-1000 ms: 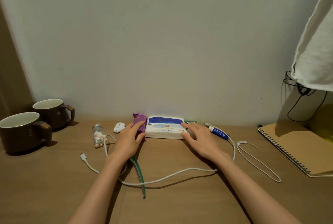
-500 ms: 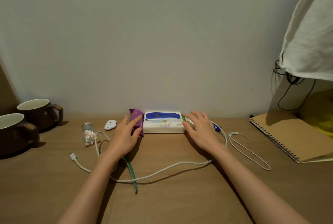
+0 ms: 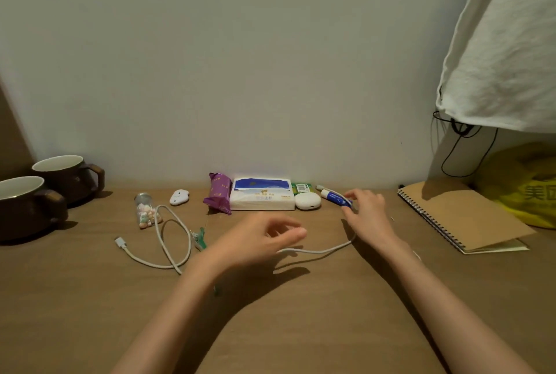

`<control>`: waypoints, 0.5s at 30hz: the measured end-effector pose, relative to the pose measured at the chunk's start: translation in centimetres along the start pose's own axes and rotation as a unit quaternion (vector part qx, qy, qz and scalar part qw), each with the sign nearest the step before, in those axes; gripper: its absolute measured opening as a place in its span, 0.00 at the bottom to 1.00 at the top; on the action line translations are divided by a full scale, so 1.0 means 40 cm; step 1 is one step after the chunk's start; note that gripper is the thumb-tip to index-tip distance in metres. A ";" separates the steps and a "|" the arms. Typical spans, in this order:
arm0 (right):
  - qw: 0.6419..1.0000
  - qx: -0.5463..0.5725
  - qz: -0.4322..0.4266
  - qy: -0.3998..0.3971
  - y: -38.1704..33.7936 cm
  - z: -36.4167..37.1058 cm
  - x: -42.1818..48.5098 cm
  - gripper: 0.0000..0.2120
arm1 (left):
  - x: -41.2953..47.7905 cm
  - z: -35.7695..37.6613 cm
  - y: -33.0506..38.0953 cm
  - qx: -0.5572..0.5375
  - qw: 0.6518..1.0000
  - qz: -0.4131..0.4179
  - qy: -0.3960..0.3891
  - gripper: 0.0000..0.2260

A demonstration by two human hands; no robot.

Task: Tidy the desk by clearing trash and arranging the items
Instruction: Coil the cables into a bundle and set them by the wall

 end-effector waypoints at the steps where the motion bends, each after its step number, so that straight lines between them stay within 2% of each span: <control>1: 1.000 -0.002 0.016 -0.011 0.013 0.007 -0.003 0.15 | 0.004 0.019 0.012 0.012 1.000 0.000 -0.018 0.21; 5: 0.998 -0.006 0.048 -0.028 0.035 0.027 -0.012 0.17 | 0.015 0.063 0.017 0.060 0.997 -0.011 -0.036 0.19; 9: 0.998 0.028 0.042 0.034 0.036 0.023 -0.001 0.13 | 0.010 0.076 0.005 0.078 0.996 -0.011 -0.029 0.11; 15: 0.968 0.189 0.092 0.134 0.004 -0.028 -0.002 0.13 | -0.003 0.020 -0.008 0.048 0.995 -0.003 0.086 0.10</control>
Point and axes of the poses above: each hand's wrist, its own x-axis towards the middle knuckle, its own z-axis out of the palm, y = z × x, the point moved 4 cm from there along x, towards the middle knuckle, and after that the axes turned 7 degrees about -z, right-handed, at the moved point
